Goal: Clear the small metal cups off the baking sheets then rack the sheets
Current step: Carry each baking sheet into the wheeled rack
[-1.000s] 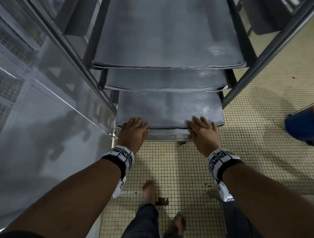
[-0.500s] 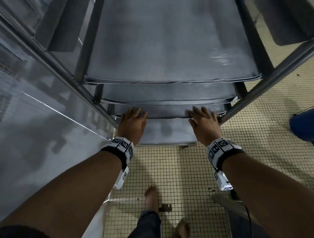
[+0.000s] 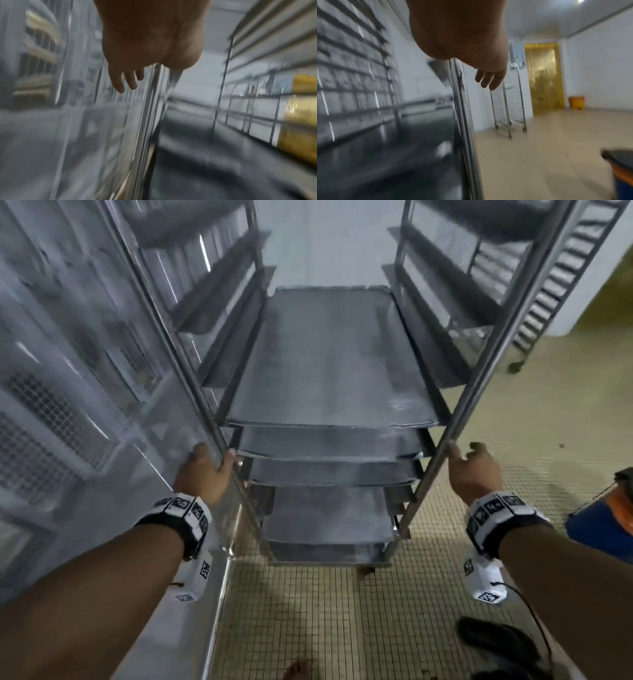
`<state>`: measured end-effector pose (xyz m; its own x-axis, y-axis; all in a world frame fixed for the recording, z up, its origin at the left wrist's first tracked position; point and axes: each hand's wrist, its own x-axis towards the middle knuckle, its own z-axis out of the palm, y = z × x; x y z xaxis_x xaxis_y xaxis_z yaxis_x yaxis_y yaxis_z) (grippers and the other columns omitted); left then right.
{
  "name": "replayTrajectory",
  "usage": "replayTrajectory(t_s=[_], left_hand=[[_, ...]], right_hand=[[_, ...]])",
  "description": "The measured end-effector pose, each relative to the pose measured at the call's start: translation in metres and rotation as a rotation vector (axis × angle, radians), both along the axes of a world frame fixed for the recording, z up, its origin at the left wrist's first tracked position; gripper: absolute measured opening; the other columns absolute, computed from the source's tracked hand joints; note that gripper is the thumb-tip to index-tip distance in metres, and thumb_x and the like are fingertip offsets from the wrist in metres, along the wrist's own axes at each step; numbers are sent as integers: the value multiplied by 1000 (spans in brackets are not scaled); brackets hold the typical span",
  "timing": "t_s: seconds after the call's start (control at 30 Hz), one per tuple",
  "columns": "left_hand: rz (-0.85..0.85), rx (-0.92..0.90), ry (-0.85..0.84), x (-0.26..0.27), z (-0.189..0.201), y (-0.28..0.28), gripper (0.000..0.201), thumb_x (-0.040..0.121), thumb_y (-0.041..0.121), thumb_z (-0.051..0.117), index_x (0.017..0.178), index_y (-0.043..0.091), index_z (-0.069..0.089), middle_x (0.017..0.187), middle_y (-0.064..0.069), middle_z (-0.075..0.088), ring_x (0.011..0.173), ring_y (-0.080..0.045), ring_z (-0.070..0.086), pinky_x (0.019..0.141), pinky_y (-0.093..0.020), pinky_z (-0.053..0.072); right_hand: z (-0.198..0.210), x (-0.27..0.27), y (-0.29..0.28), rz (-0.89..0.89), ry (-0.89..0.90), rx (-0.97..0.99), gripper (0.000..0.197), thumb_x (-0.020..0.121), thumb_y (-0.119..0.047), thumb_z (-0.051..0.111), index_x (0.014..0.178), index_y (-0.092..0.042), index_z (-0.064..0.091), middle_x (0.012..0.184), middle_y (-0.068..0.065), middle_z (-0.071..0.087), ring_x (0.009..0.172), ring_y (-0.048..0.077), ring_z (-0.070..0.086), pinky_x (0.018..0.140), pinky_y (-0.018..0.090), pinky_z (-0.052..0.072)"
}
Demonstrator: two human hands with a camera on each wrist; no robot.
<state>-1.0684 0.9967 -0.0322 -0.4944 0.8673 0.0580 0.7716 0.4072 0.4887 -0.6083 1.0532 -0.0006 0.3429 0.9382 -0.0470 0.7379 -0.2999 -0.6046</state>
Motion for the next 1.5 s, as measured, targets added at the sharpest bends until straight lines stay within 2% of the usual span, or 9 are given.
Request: replayTrajectory(t_s=[0.13,0.33,0.5,0.63,0.83,1.07,1.17,1.27,1.5], left_hand=[[17,324,-211,-7,106,21,89,94,69,42,157,8,24,157,-22,39,141,-39,42,117,-50,34],[8,541,-318,1,247,47,81,99,66,35,159,14,16,155,-23,42,136,-44,46,111,-49,35],[12,655,-364,5,301,58,80,102,59,35,162,17,3,164,-19,27,142,-41,40,114,-49,33],[48,701,-408,11,310,66,70,105,53,34,160,22,3,158,-22,33,130,-45,50,104,-51,40],[103,761,-318,-1,288,84,52,105,56,30,138,16,25,110,-24,65,86,-39,63,75,-46,48],[169,911,-183,0,280,96,51,105,49,39,128,4,38,97,-29,66,81,-45,65,63,-42,42],[183,952,-175,2,277,102,49,105,47,41,125,2,40,89,-25,63,73,-38,59,61,-42,40],[186,963,-181,6,279,108,47,107,42,43,126,-1,42,85,-13,53,73,-27,48,63,-40,36],[199,994,-164,4,280,135,45,107,36,44,124,-5,44,87,-14,53,75,-29,50,65,-40,36]], right_hand=[[96,12,24,27,35,264,70,100,-60,35,142,-5,42,133,29,58,121,46,55,97,46,43],[241,-3,41,65,104,585,58,104,-52,35,137,-5,47,130,30,57,119,46,55,94,45,43],[283,-9,62,33,127,631,56,105,-48,33,130,1,43,126,36,57,115,51,55,95,49,42],[276,-16,77,-1,181,667,47,104,-50,28,125,-9,35,119,36,58,106,53,58,91,53,43],[260,-18,97,0,234,724,42,102,-56,28,113,-15,29,87,22,54,82,44,60,72,42,40],[253,-13,107,9,240,839,37,103,-51,35,103,-14,32,77,11,55,63,28,52,62,36,36],[252,-13,112,-5,247,859,38,104,-49,37,103,-11,34,71,4,50,59,18,48,60,35,32],[250,-13,124,-37,240,865,45,102,-54,37,106,-9,39,79,9,54,63,25,49,63,35,35],[244,-10,166,-61,207,910,55,97,-67,32,100,-12,41,91,17,58,77,34,56,67,42,45]])
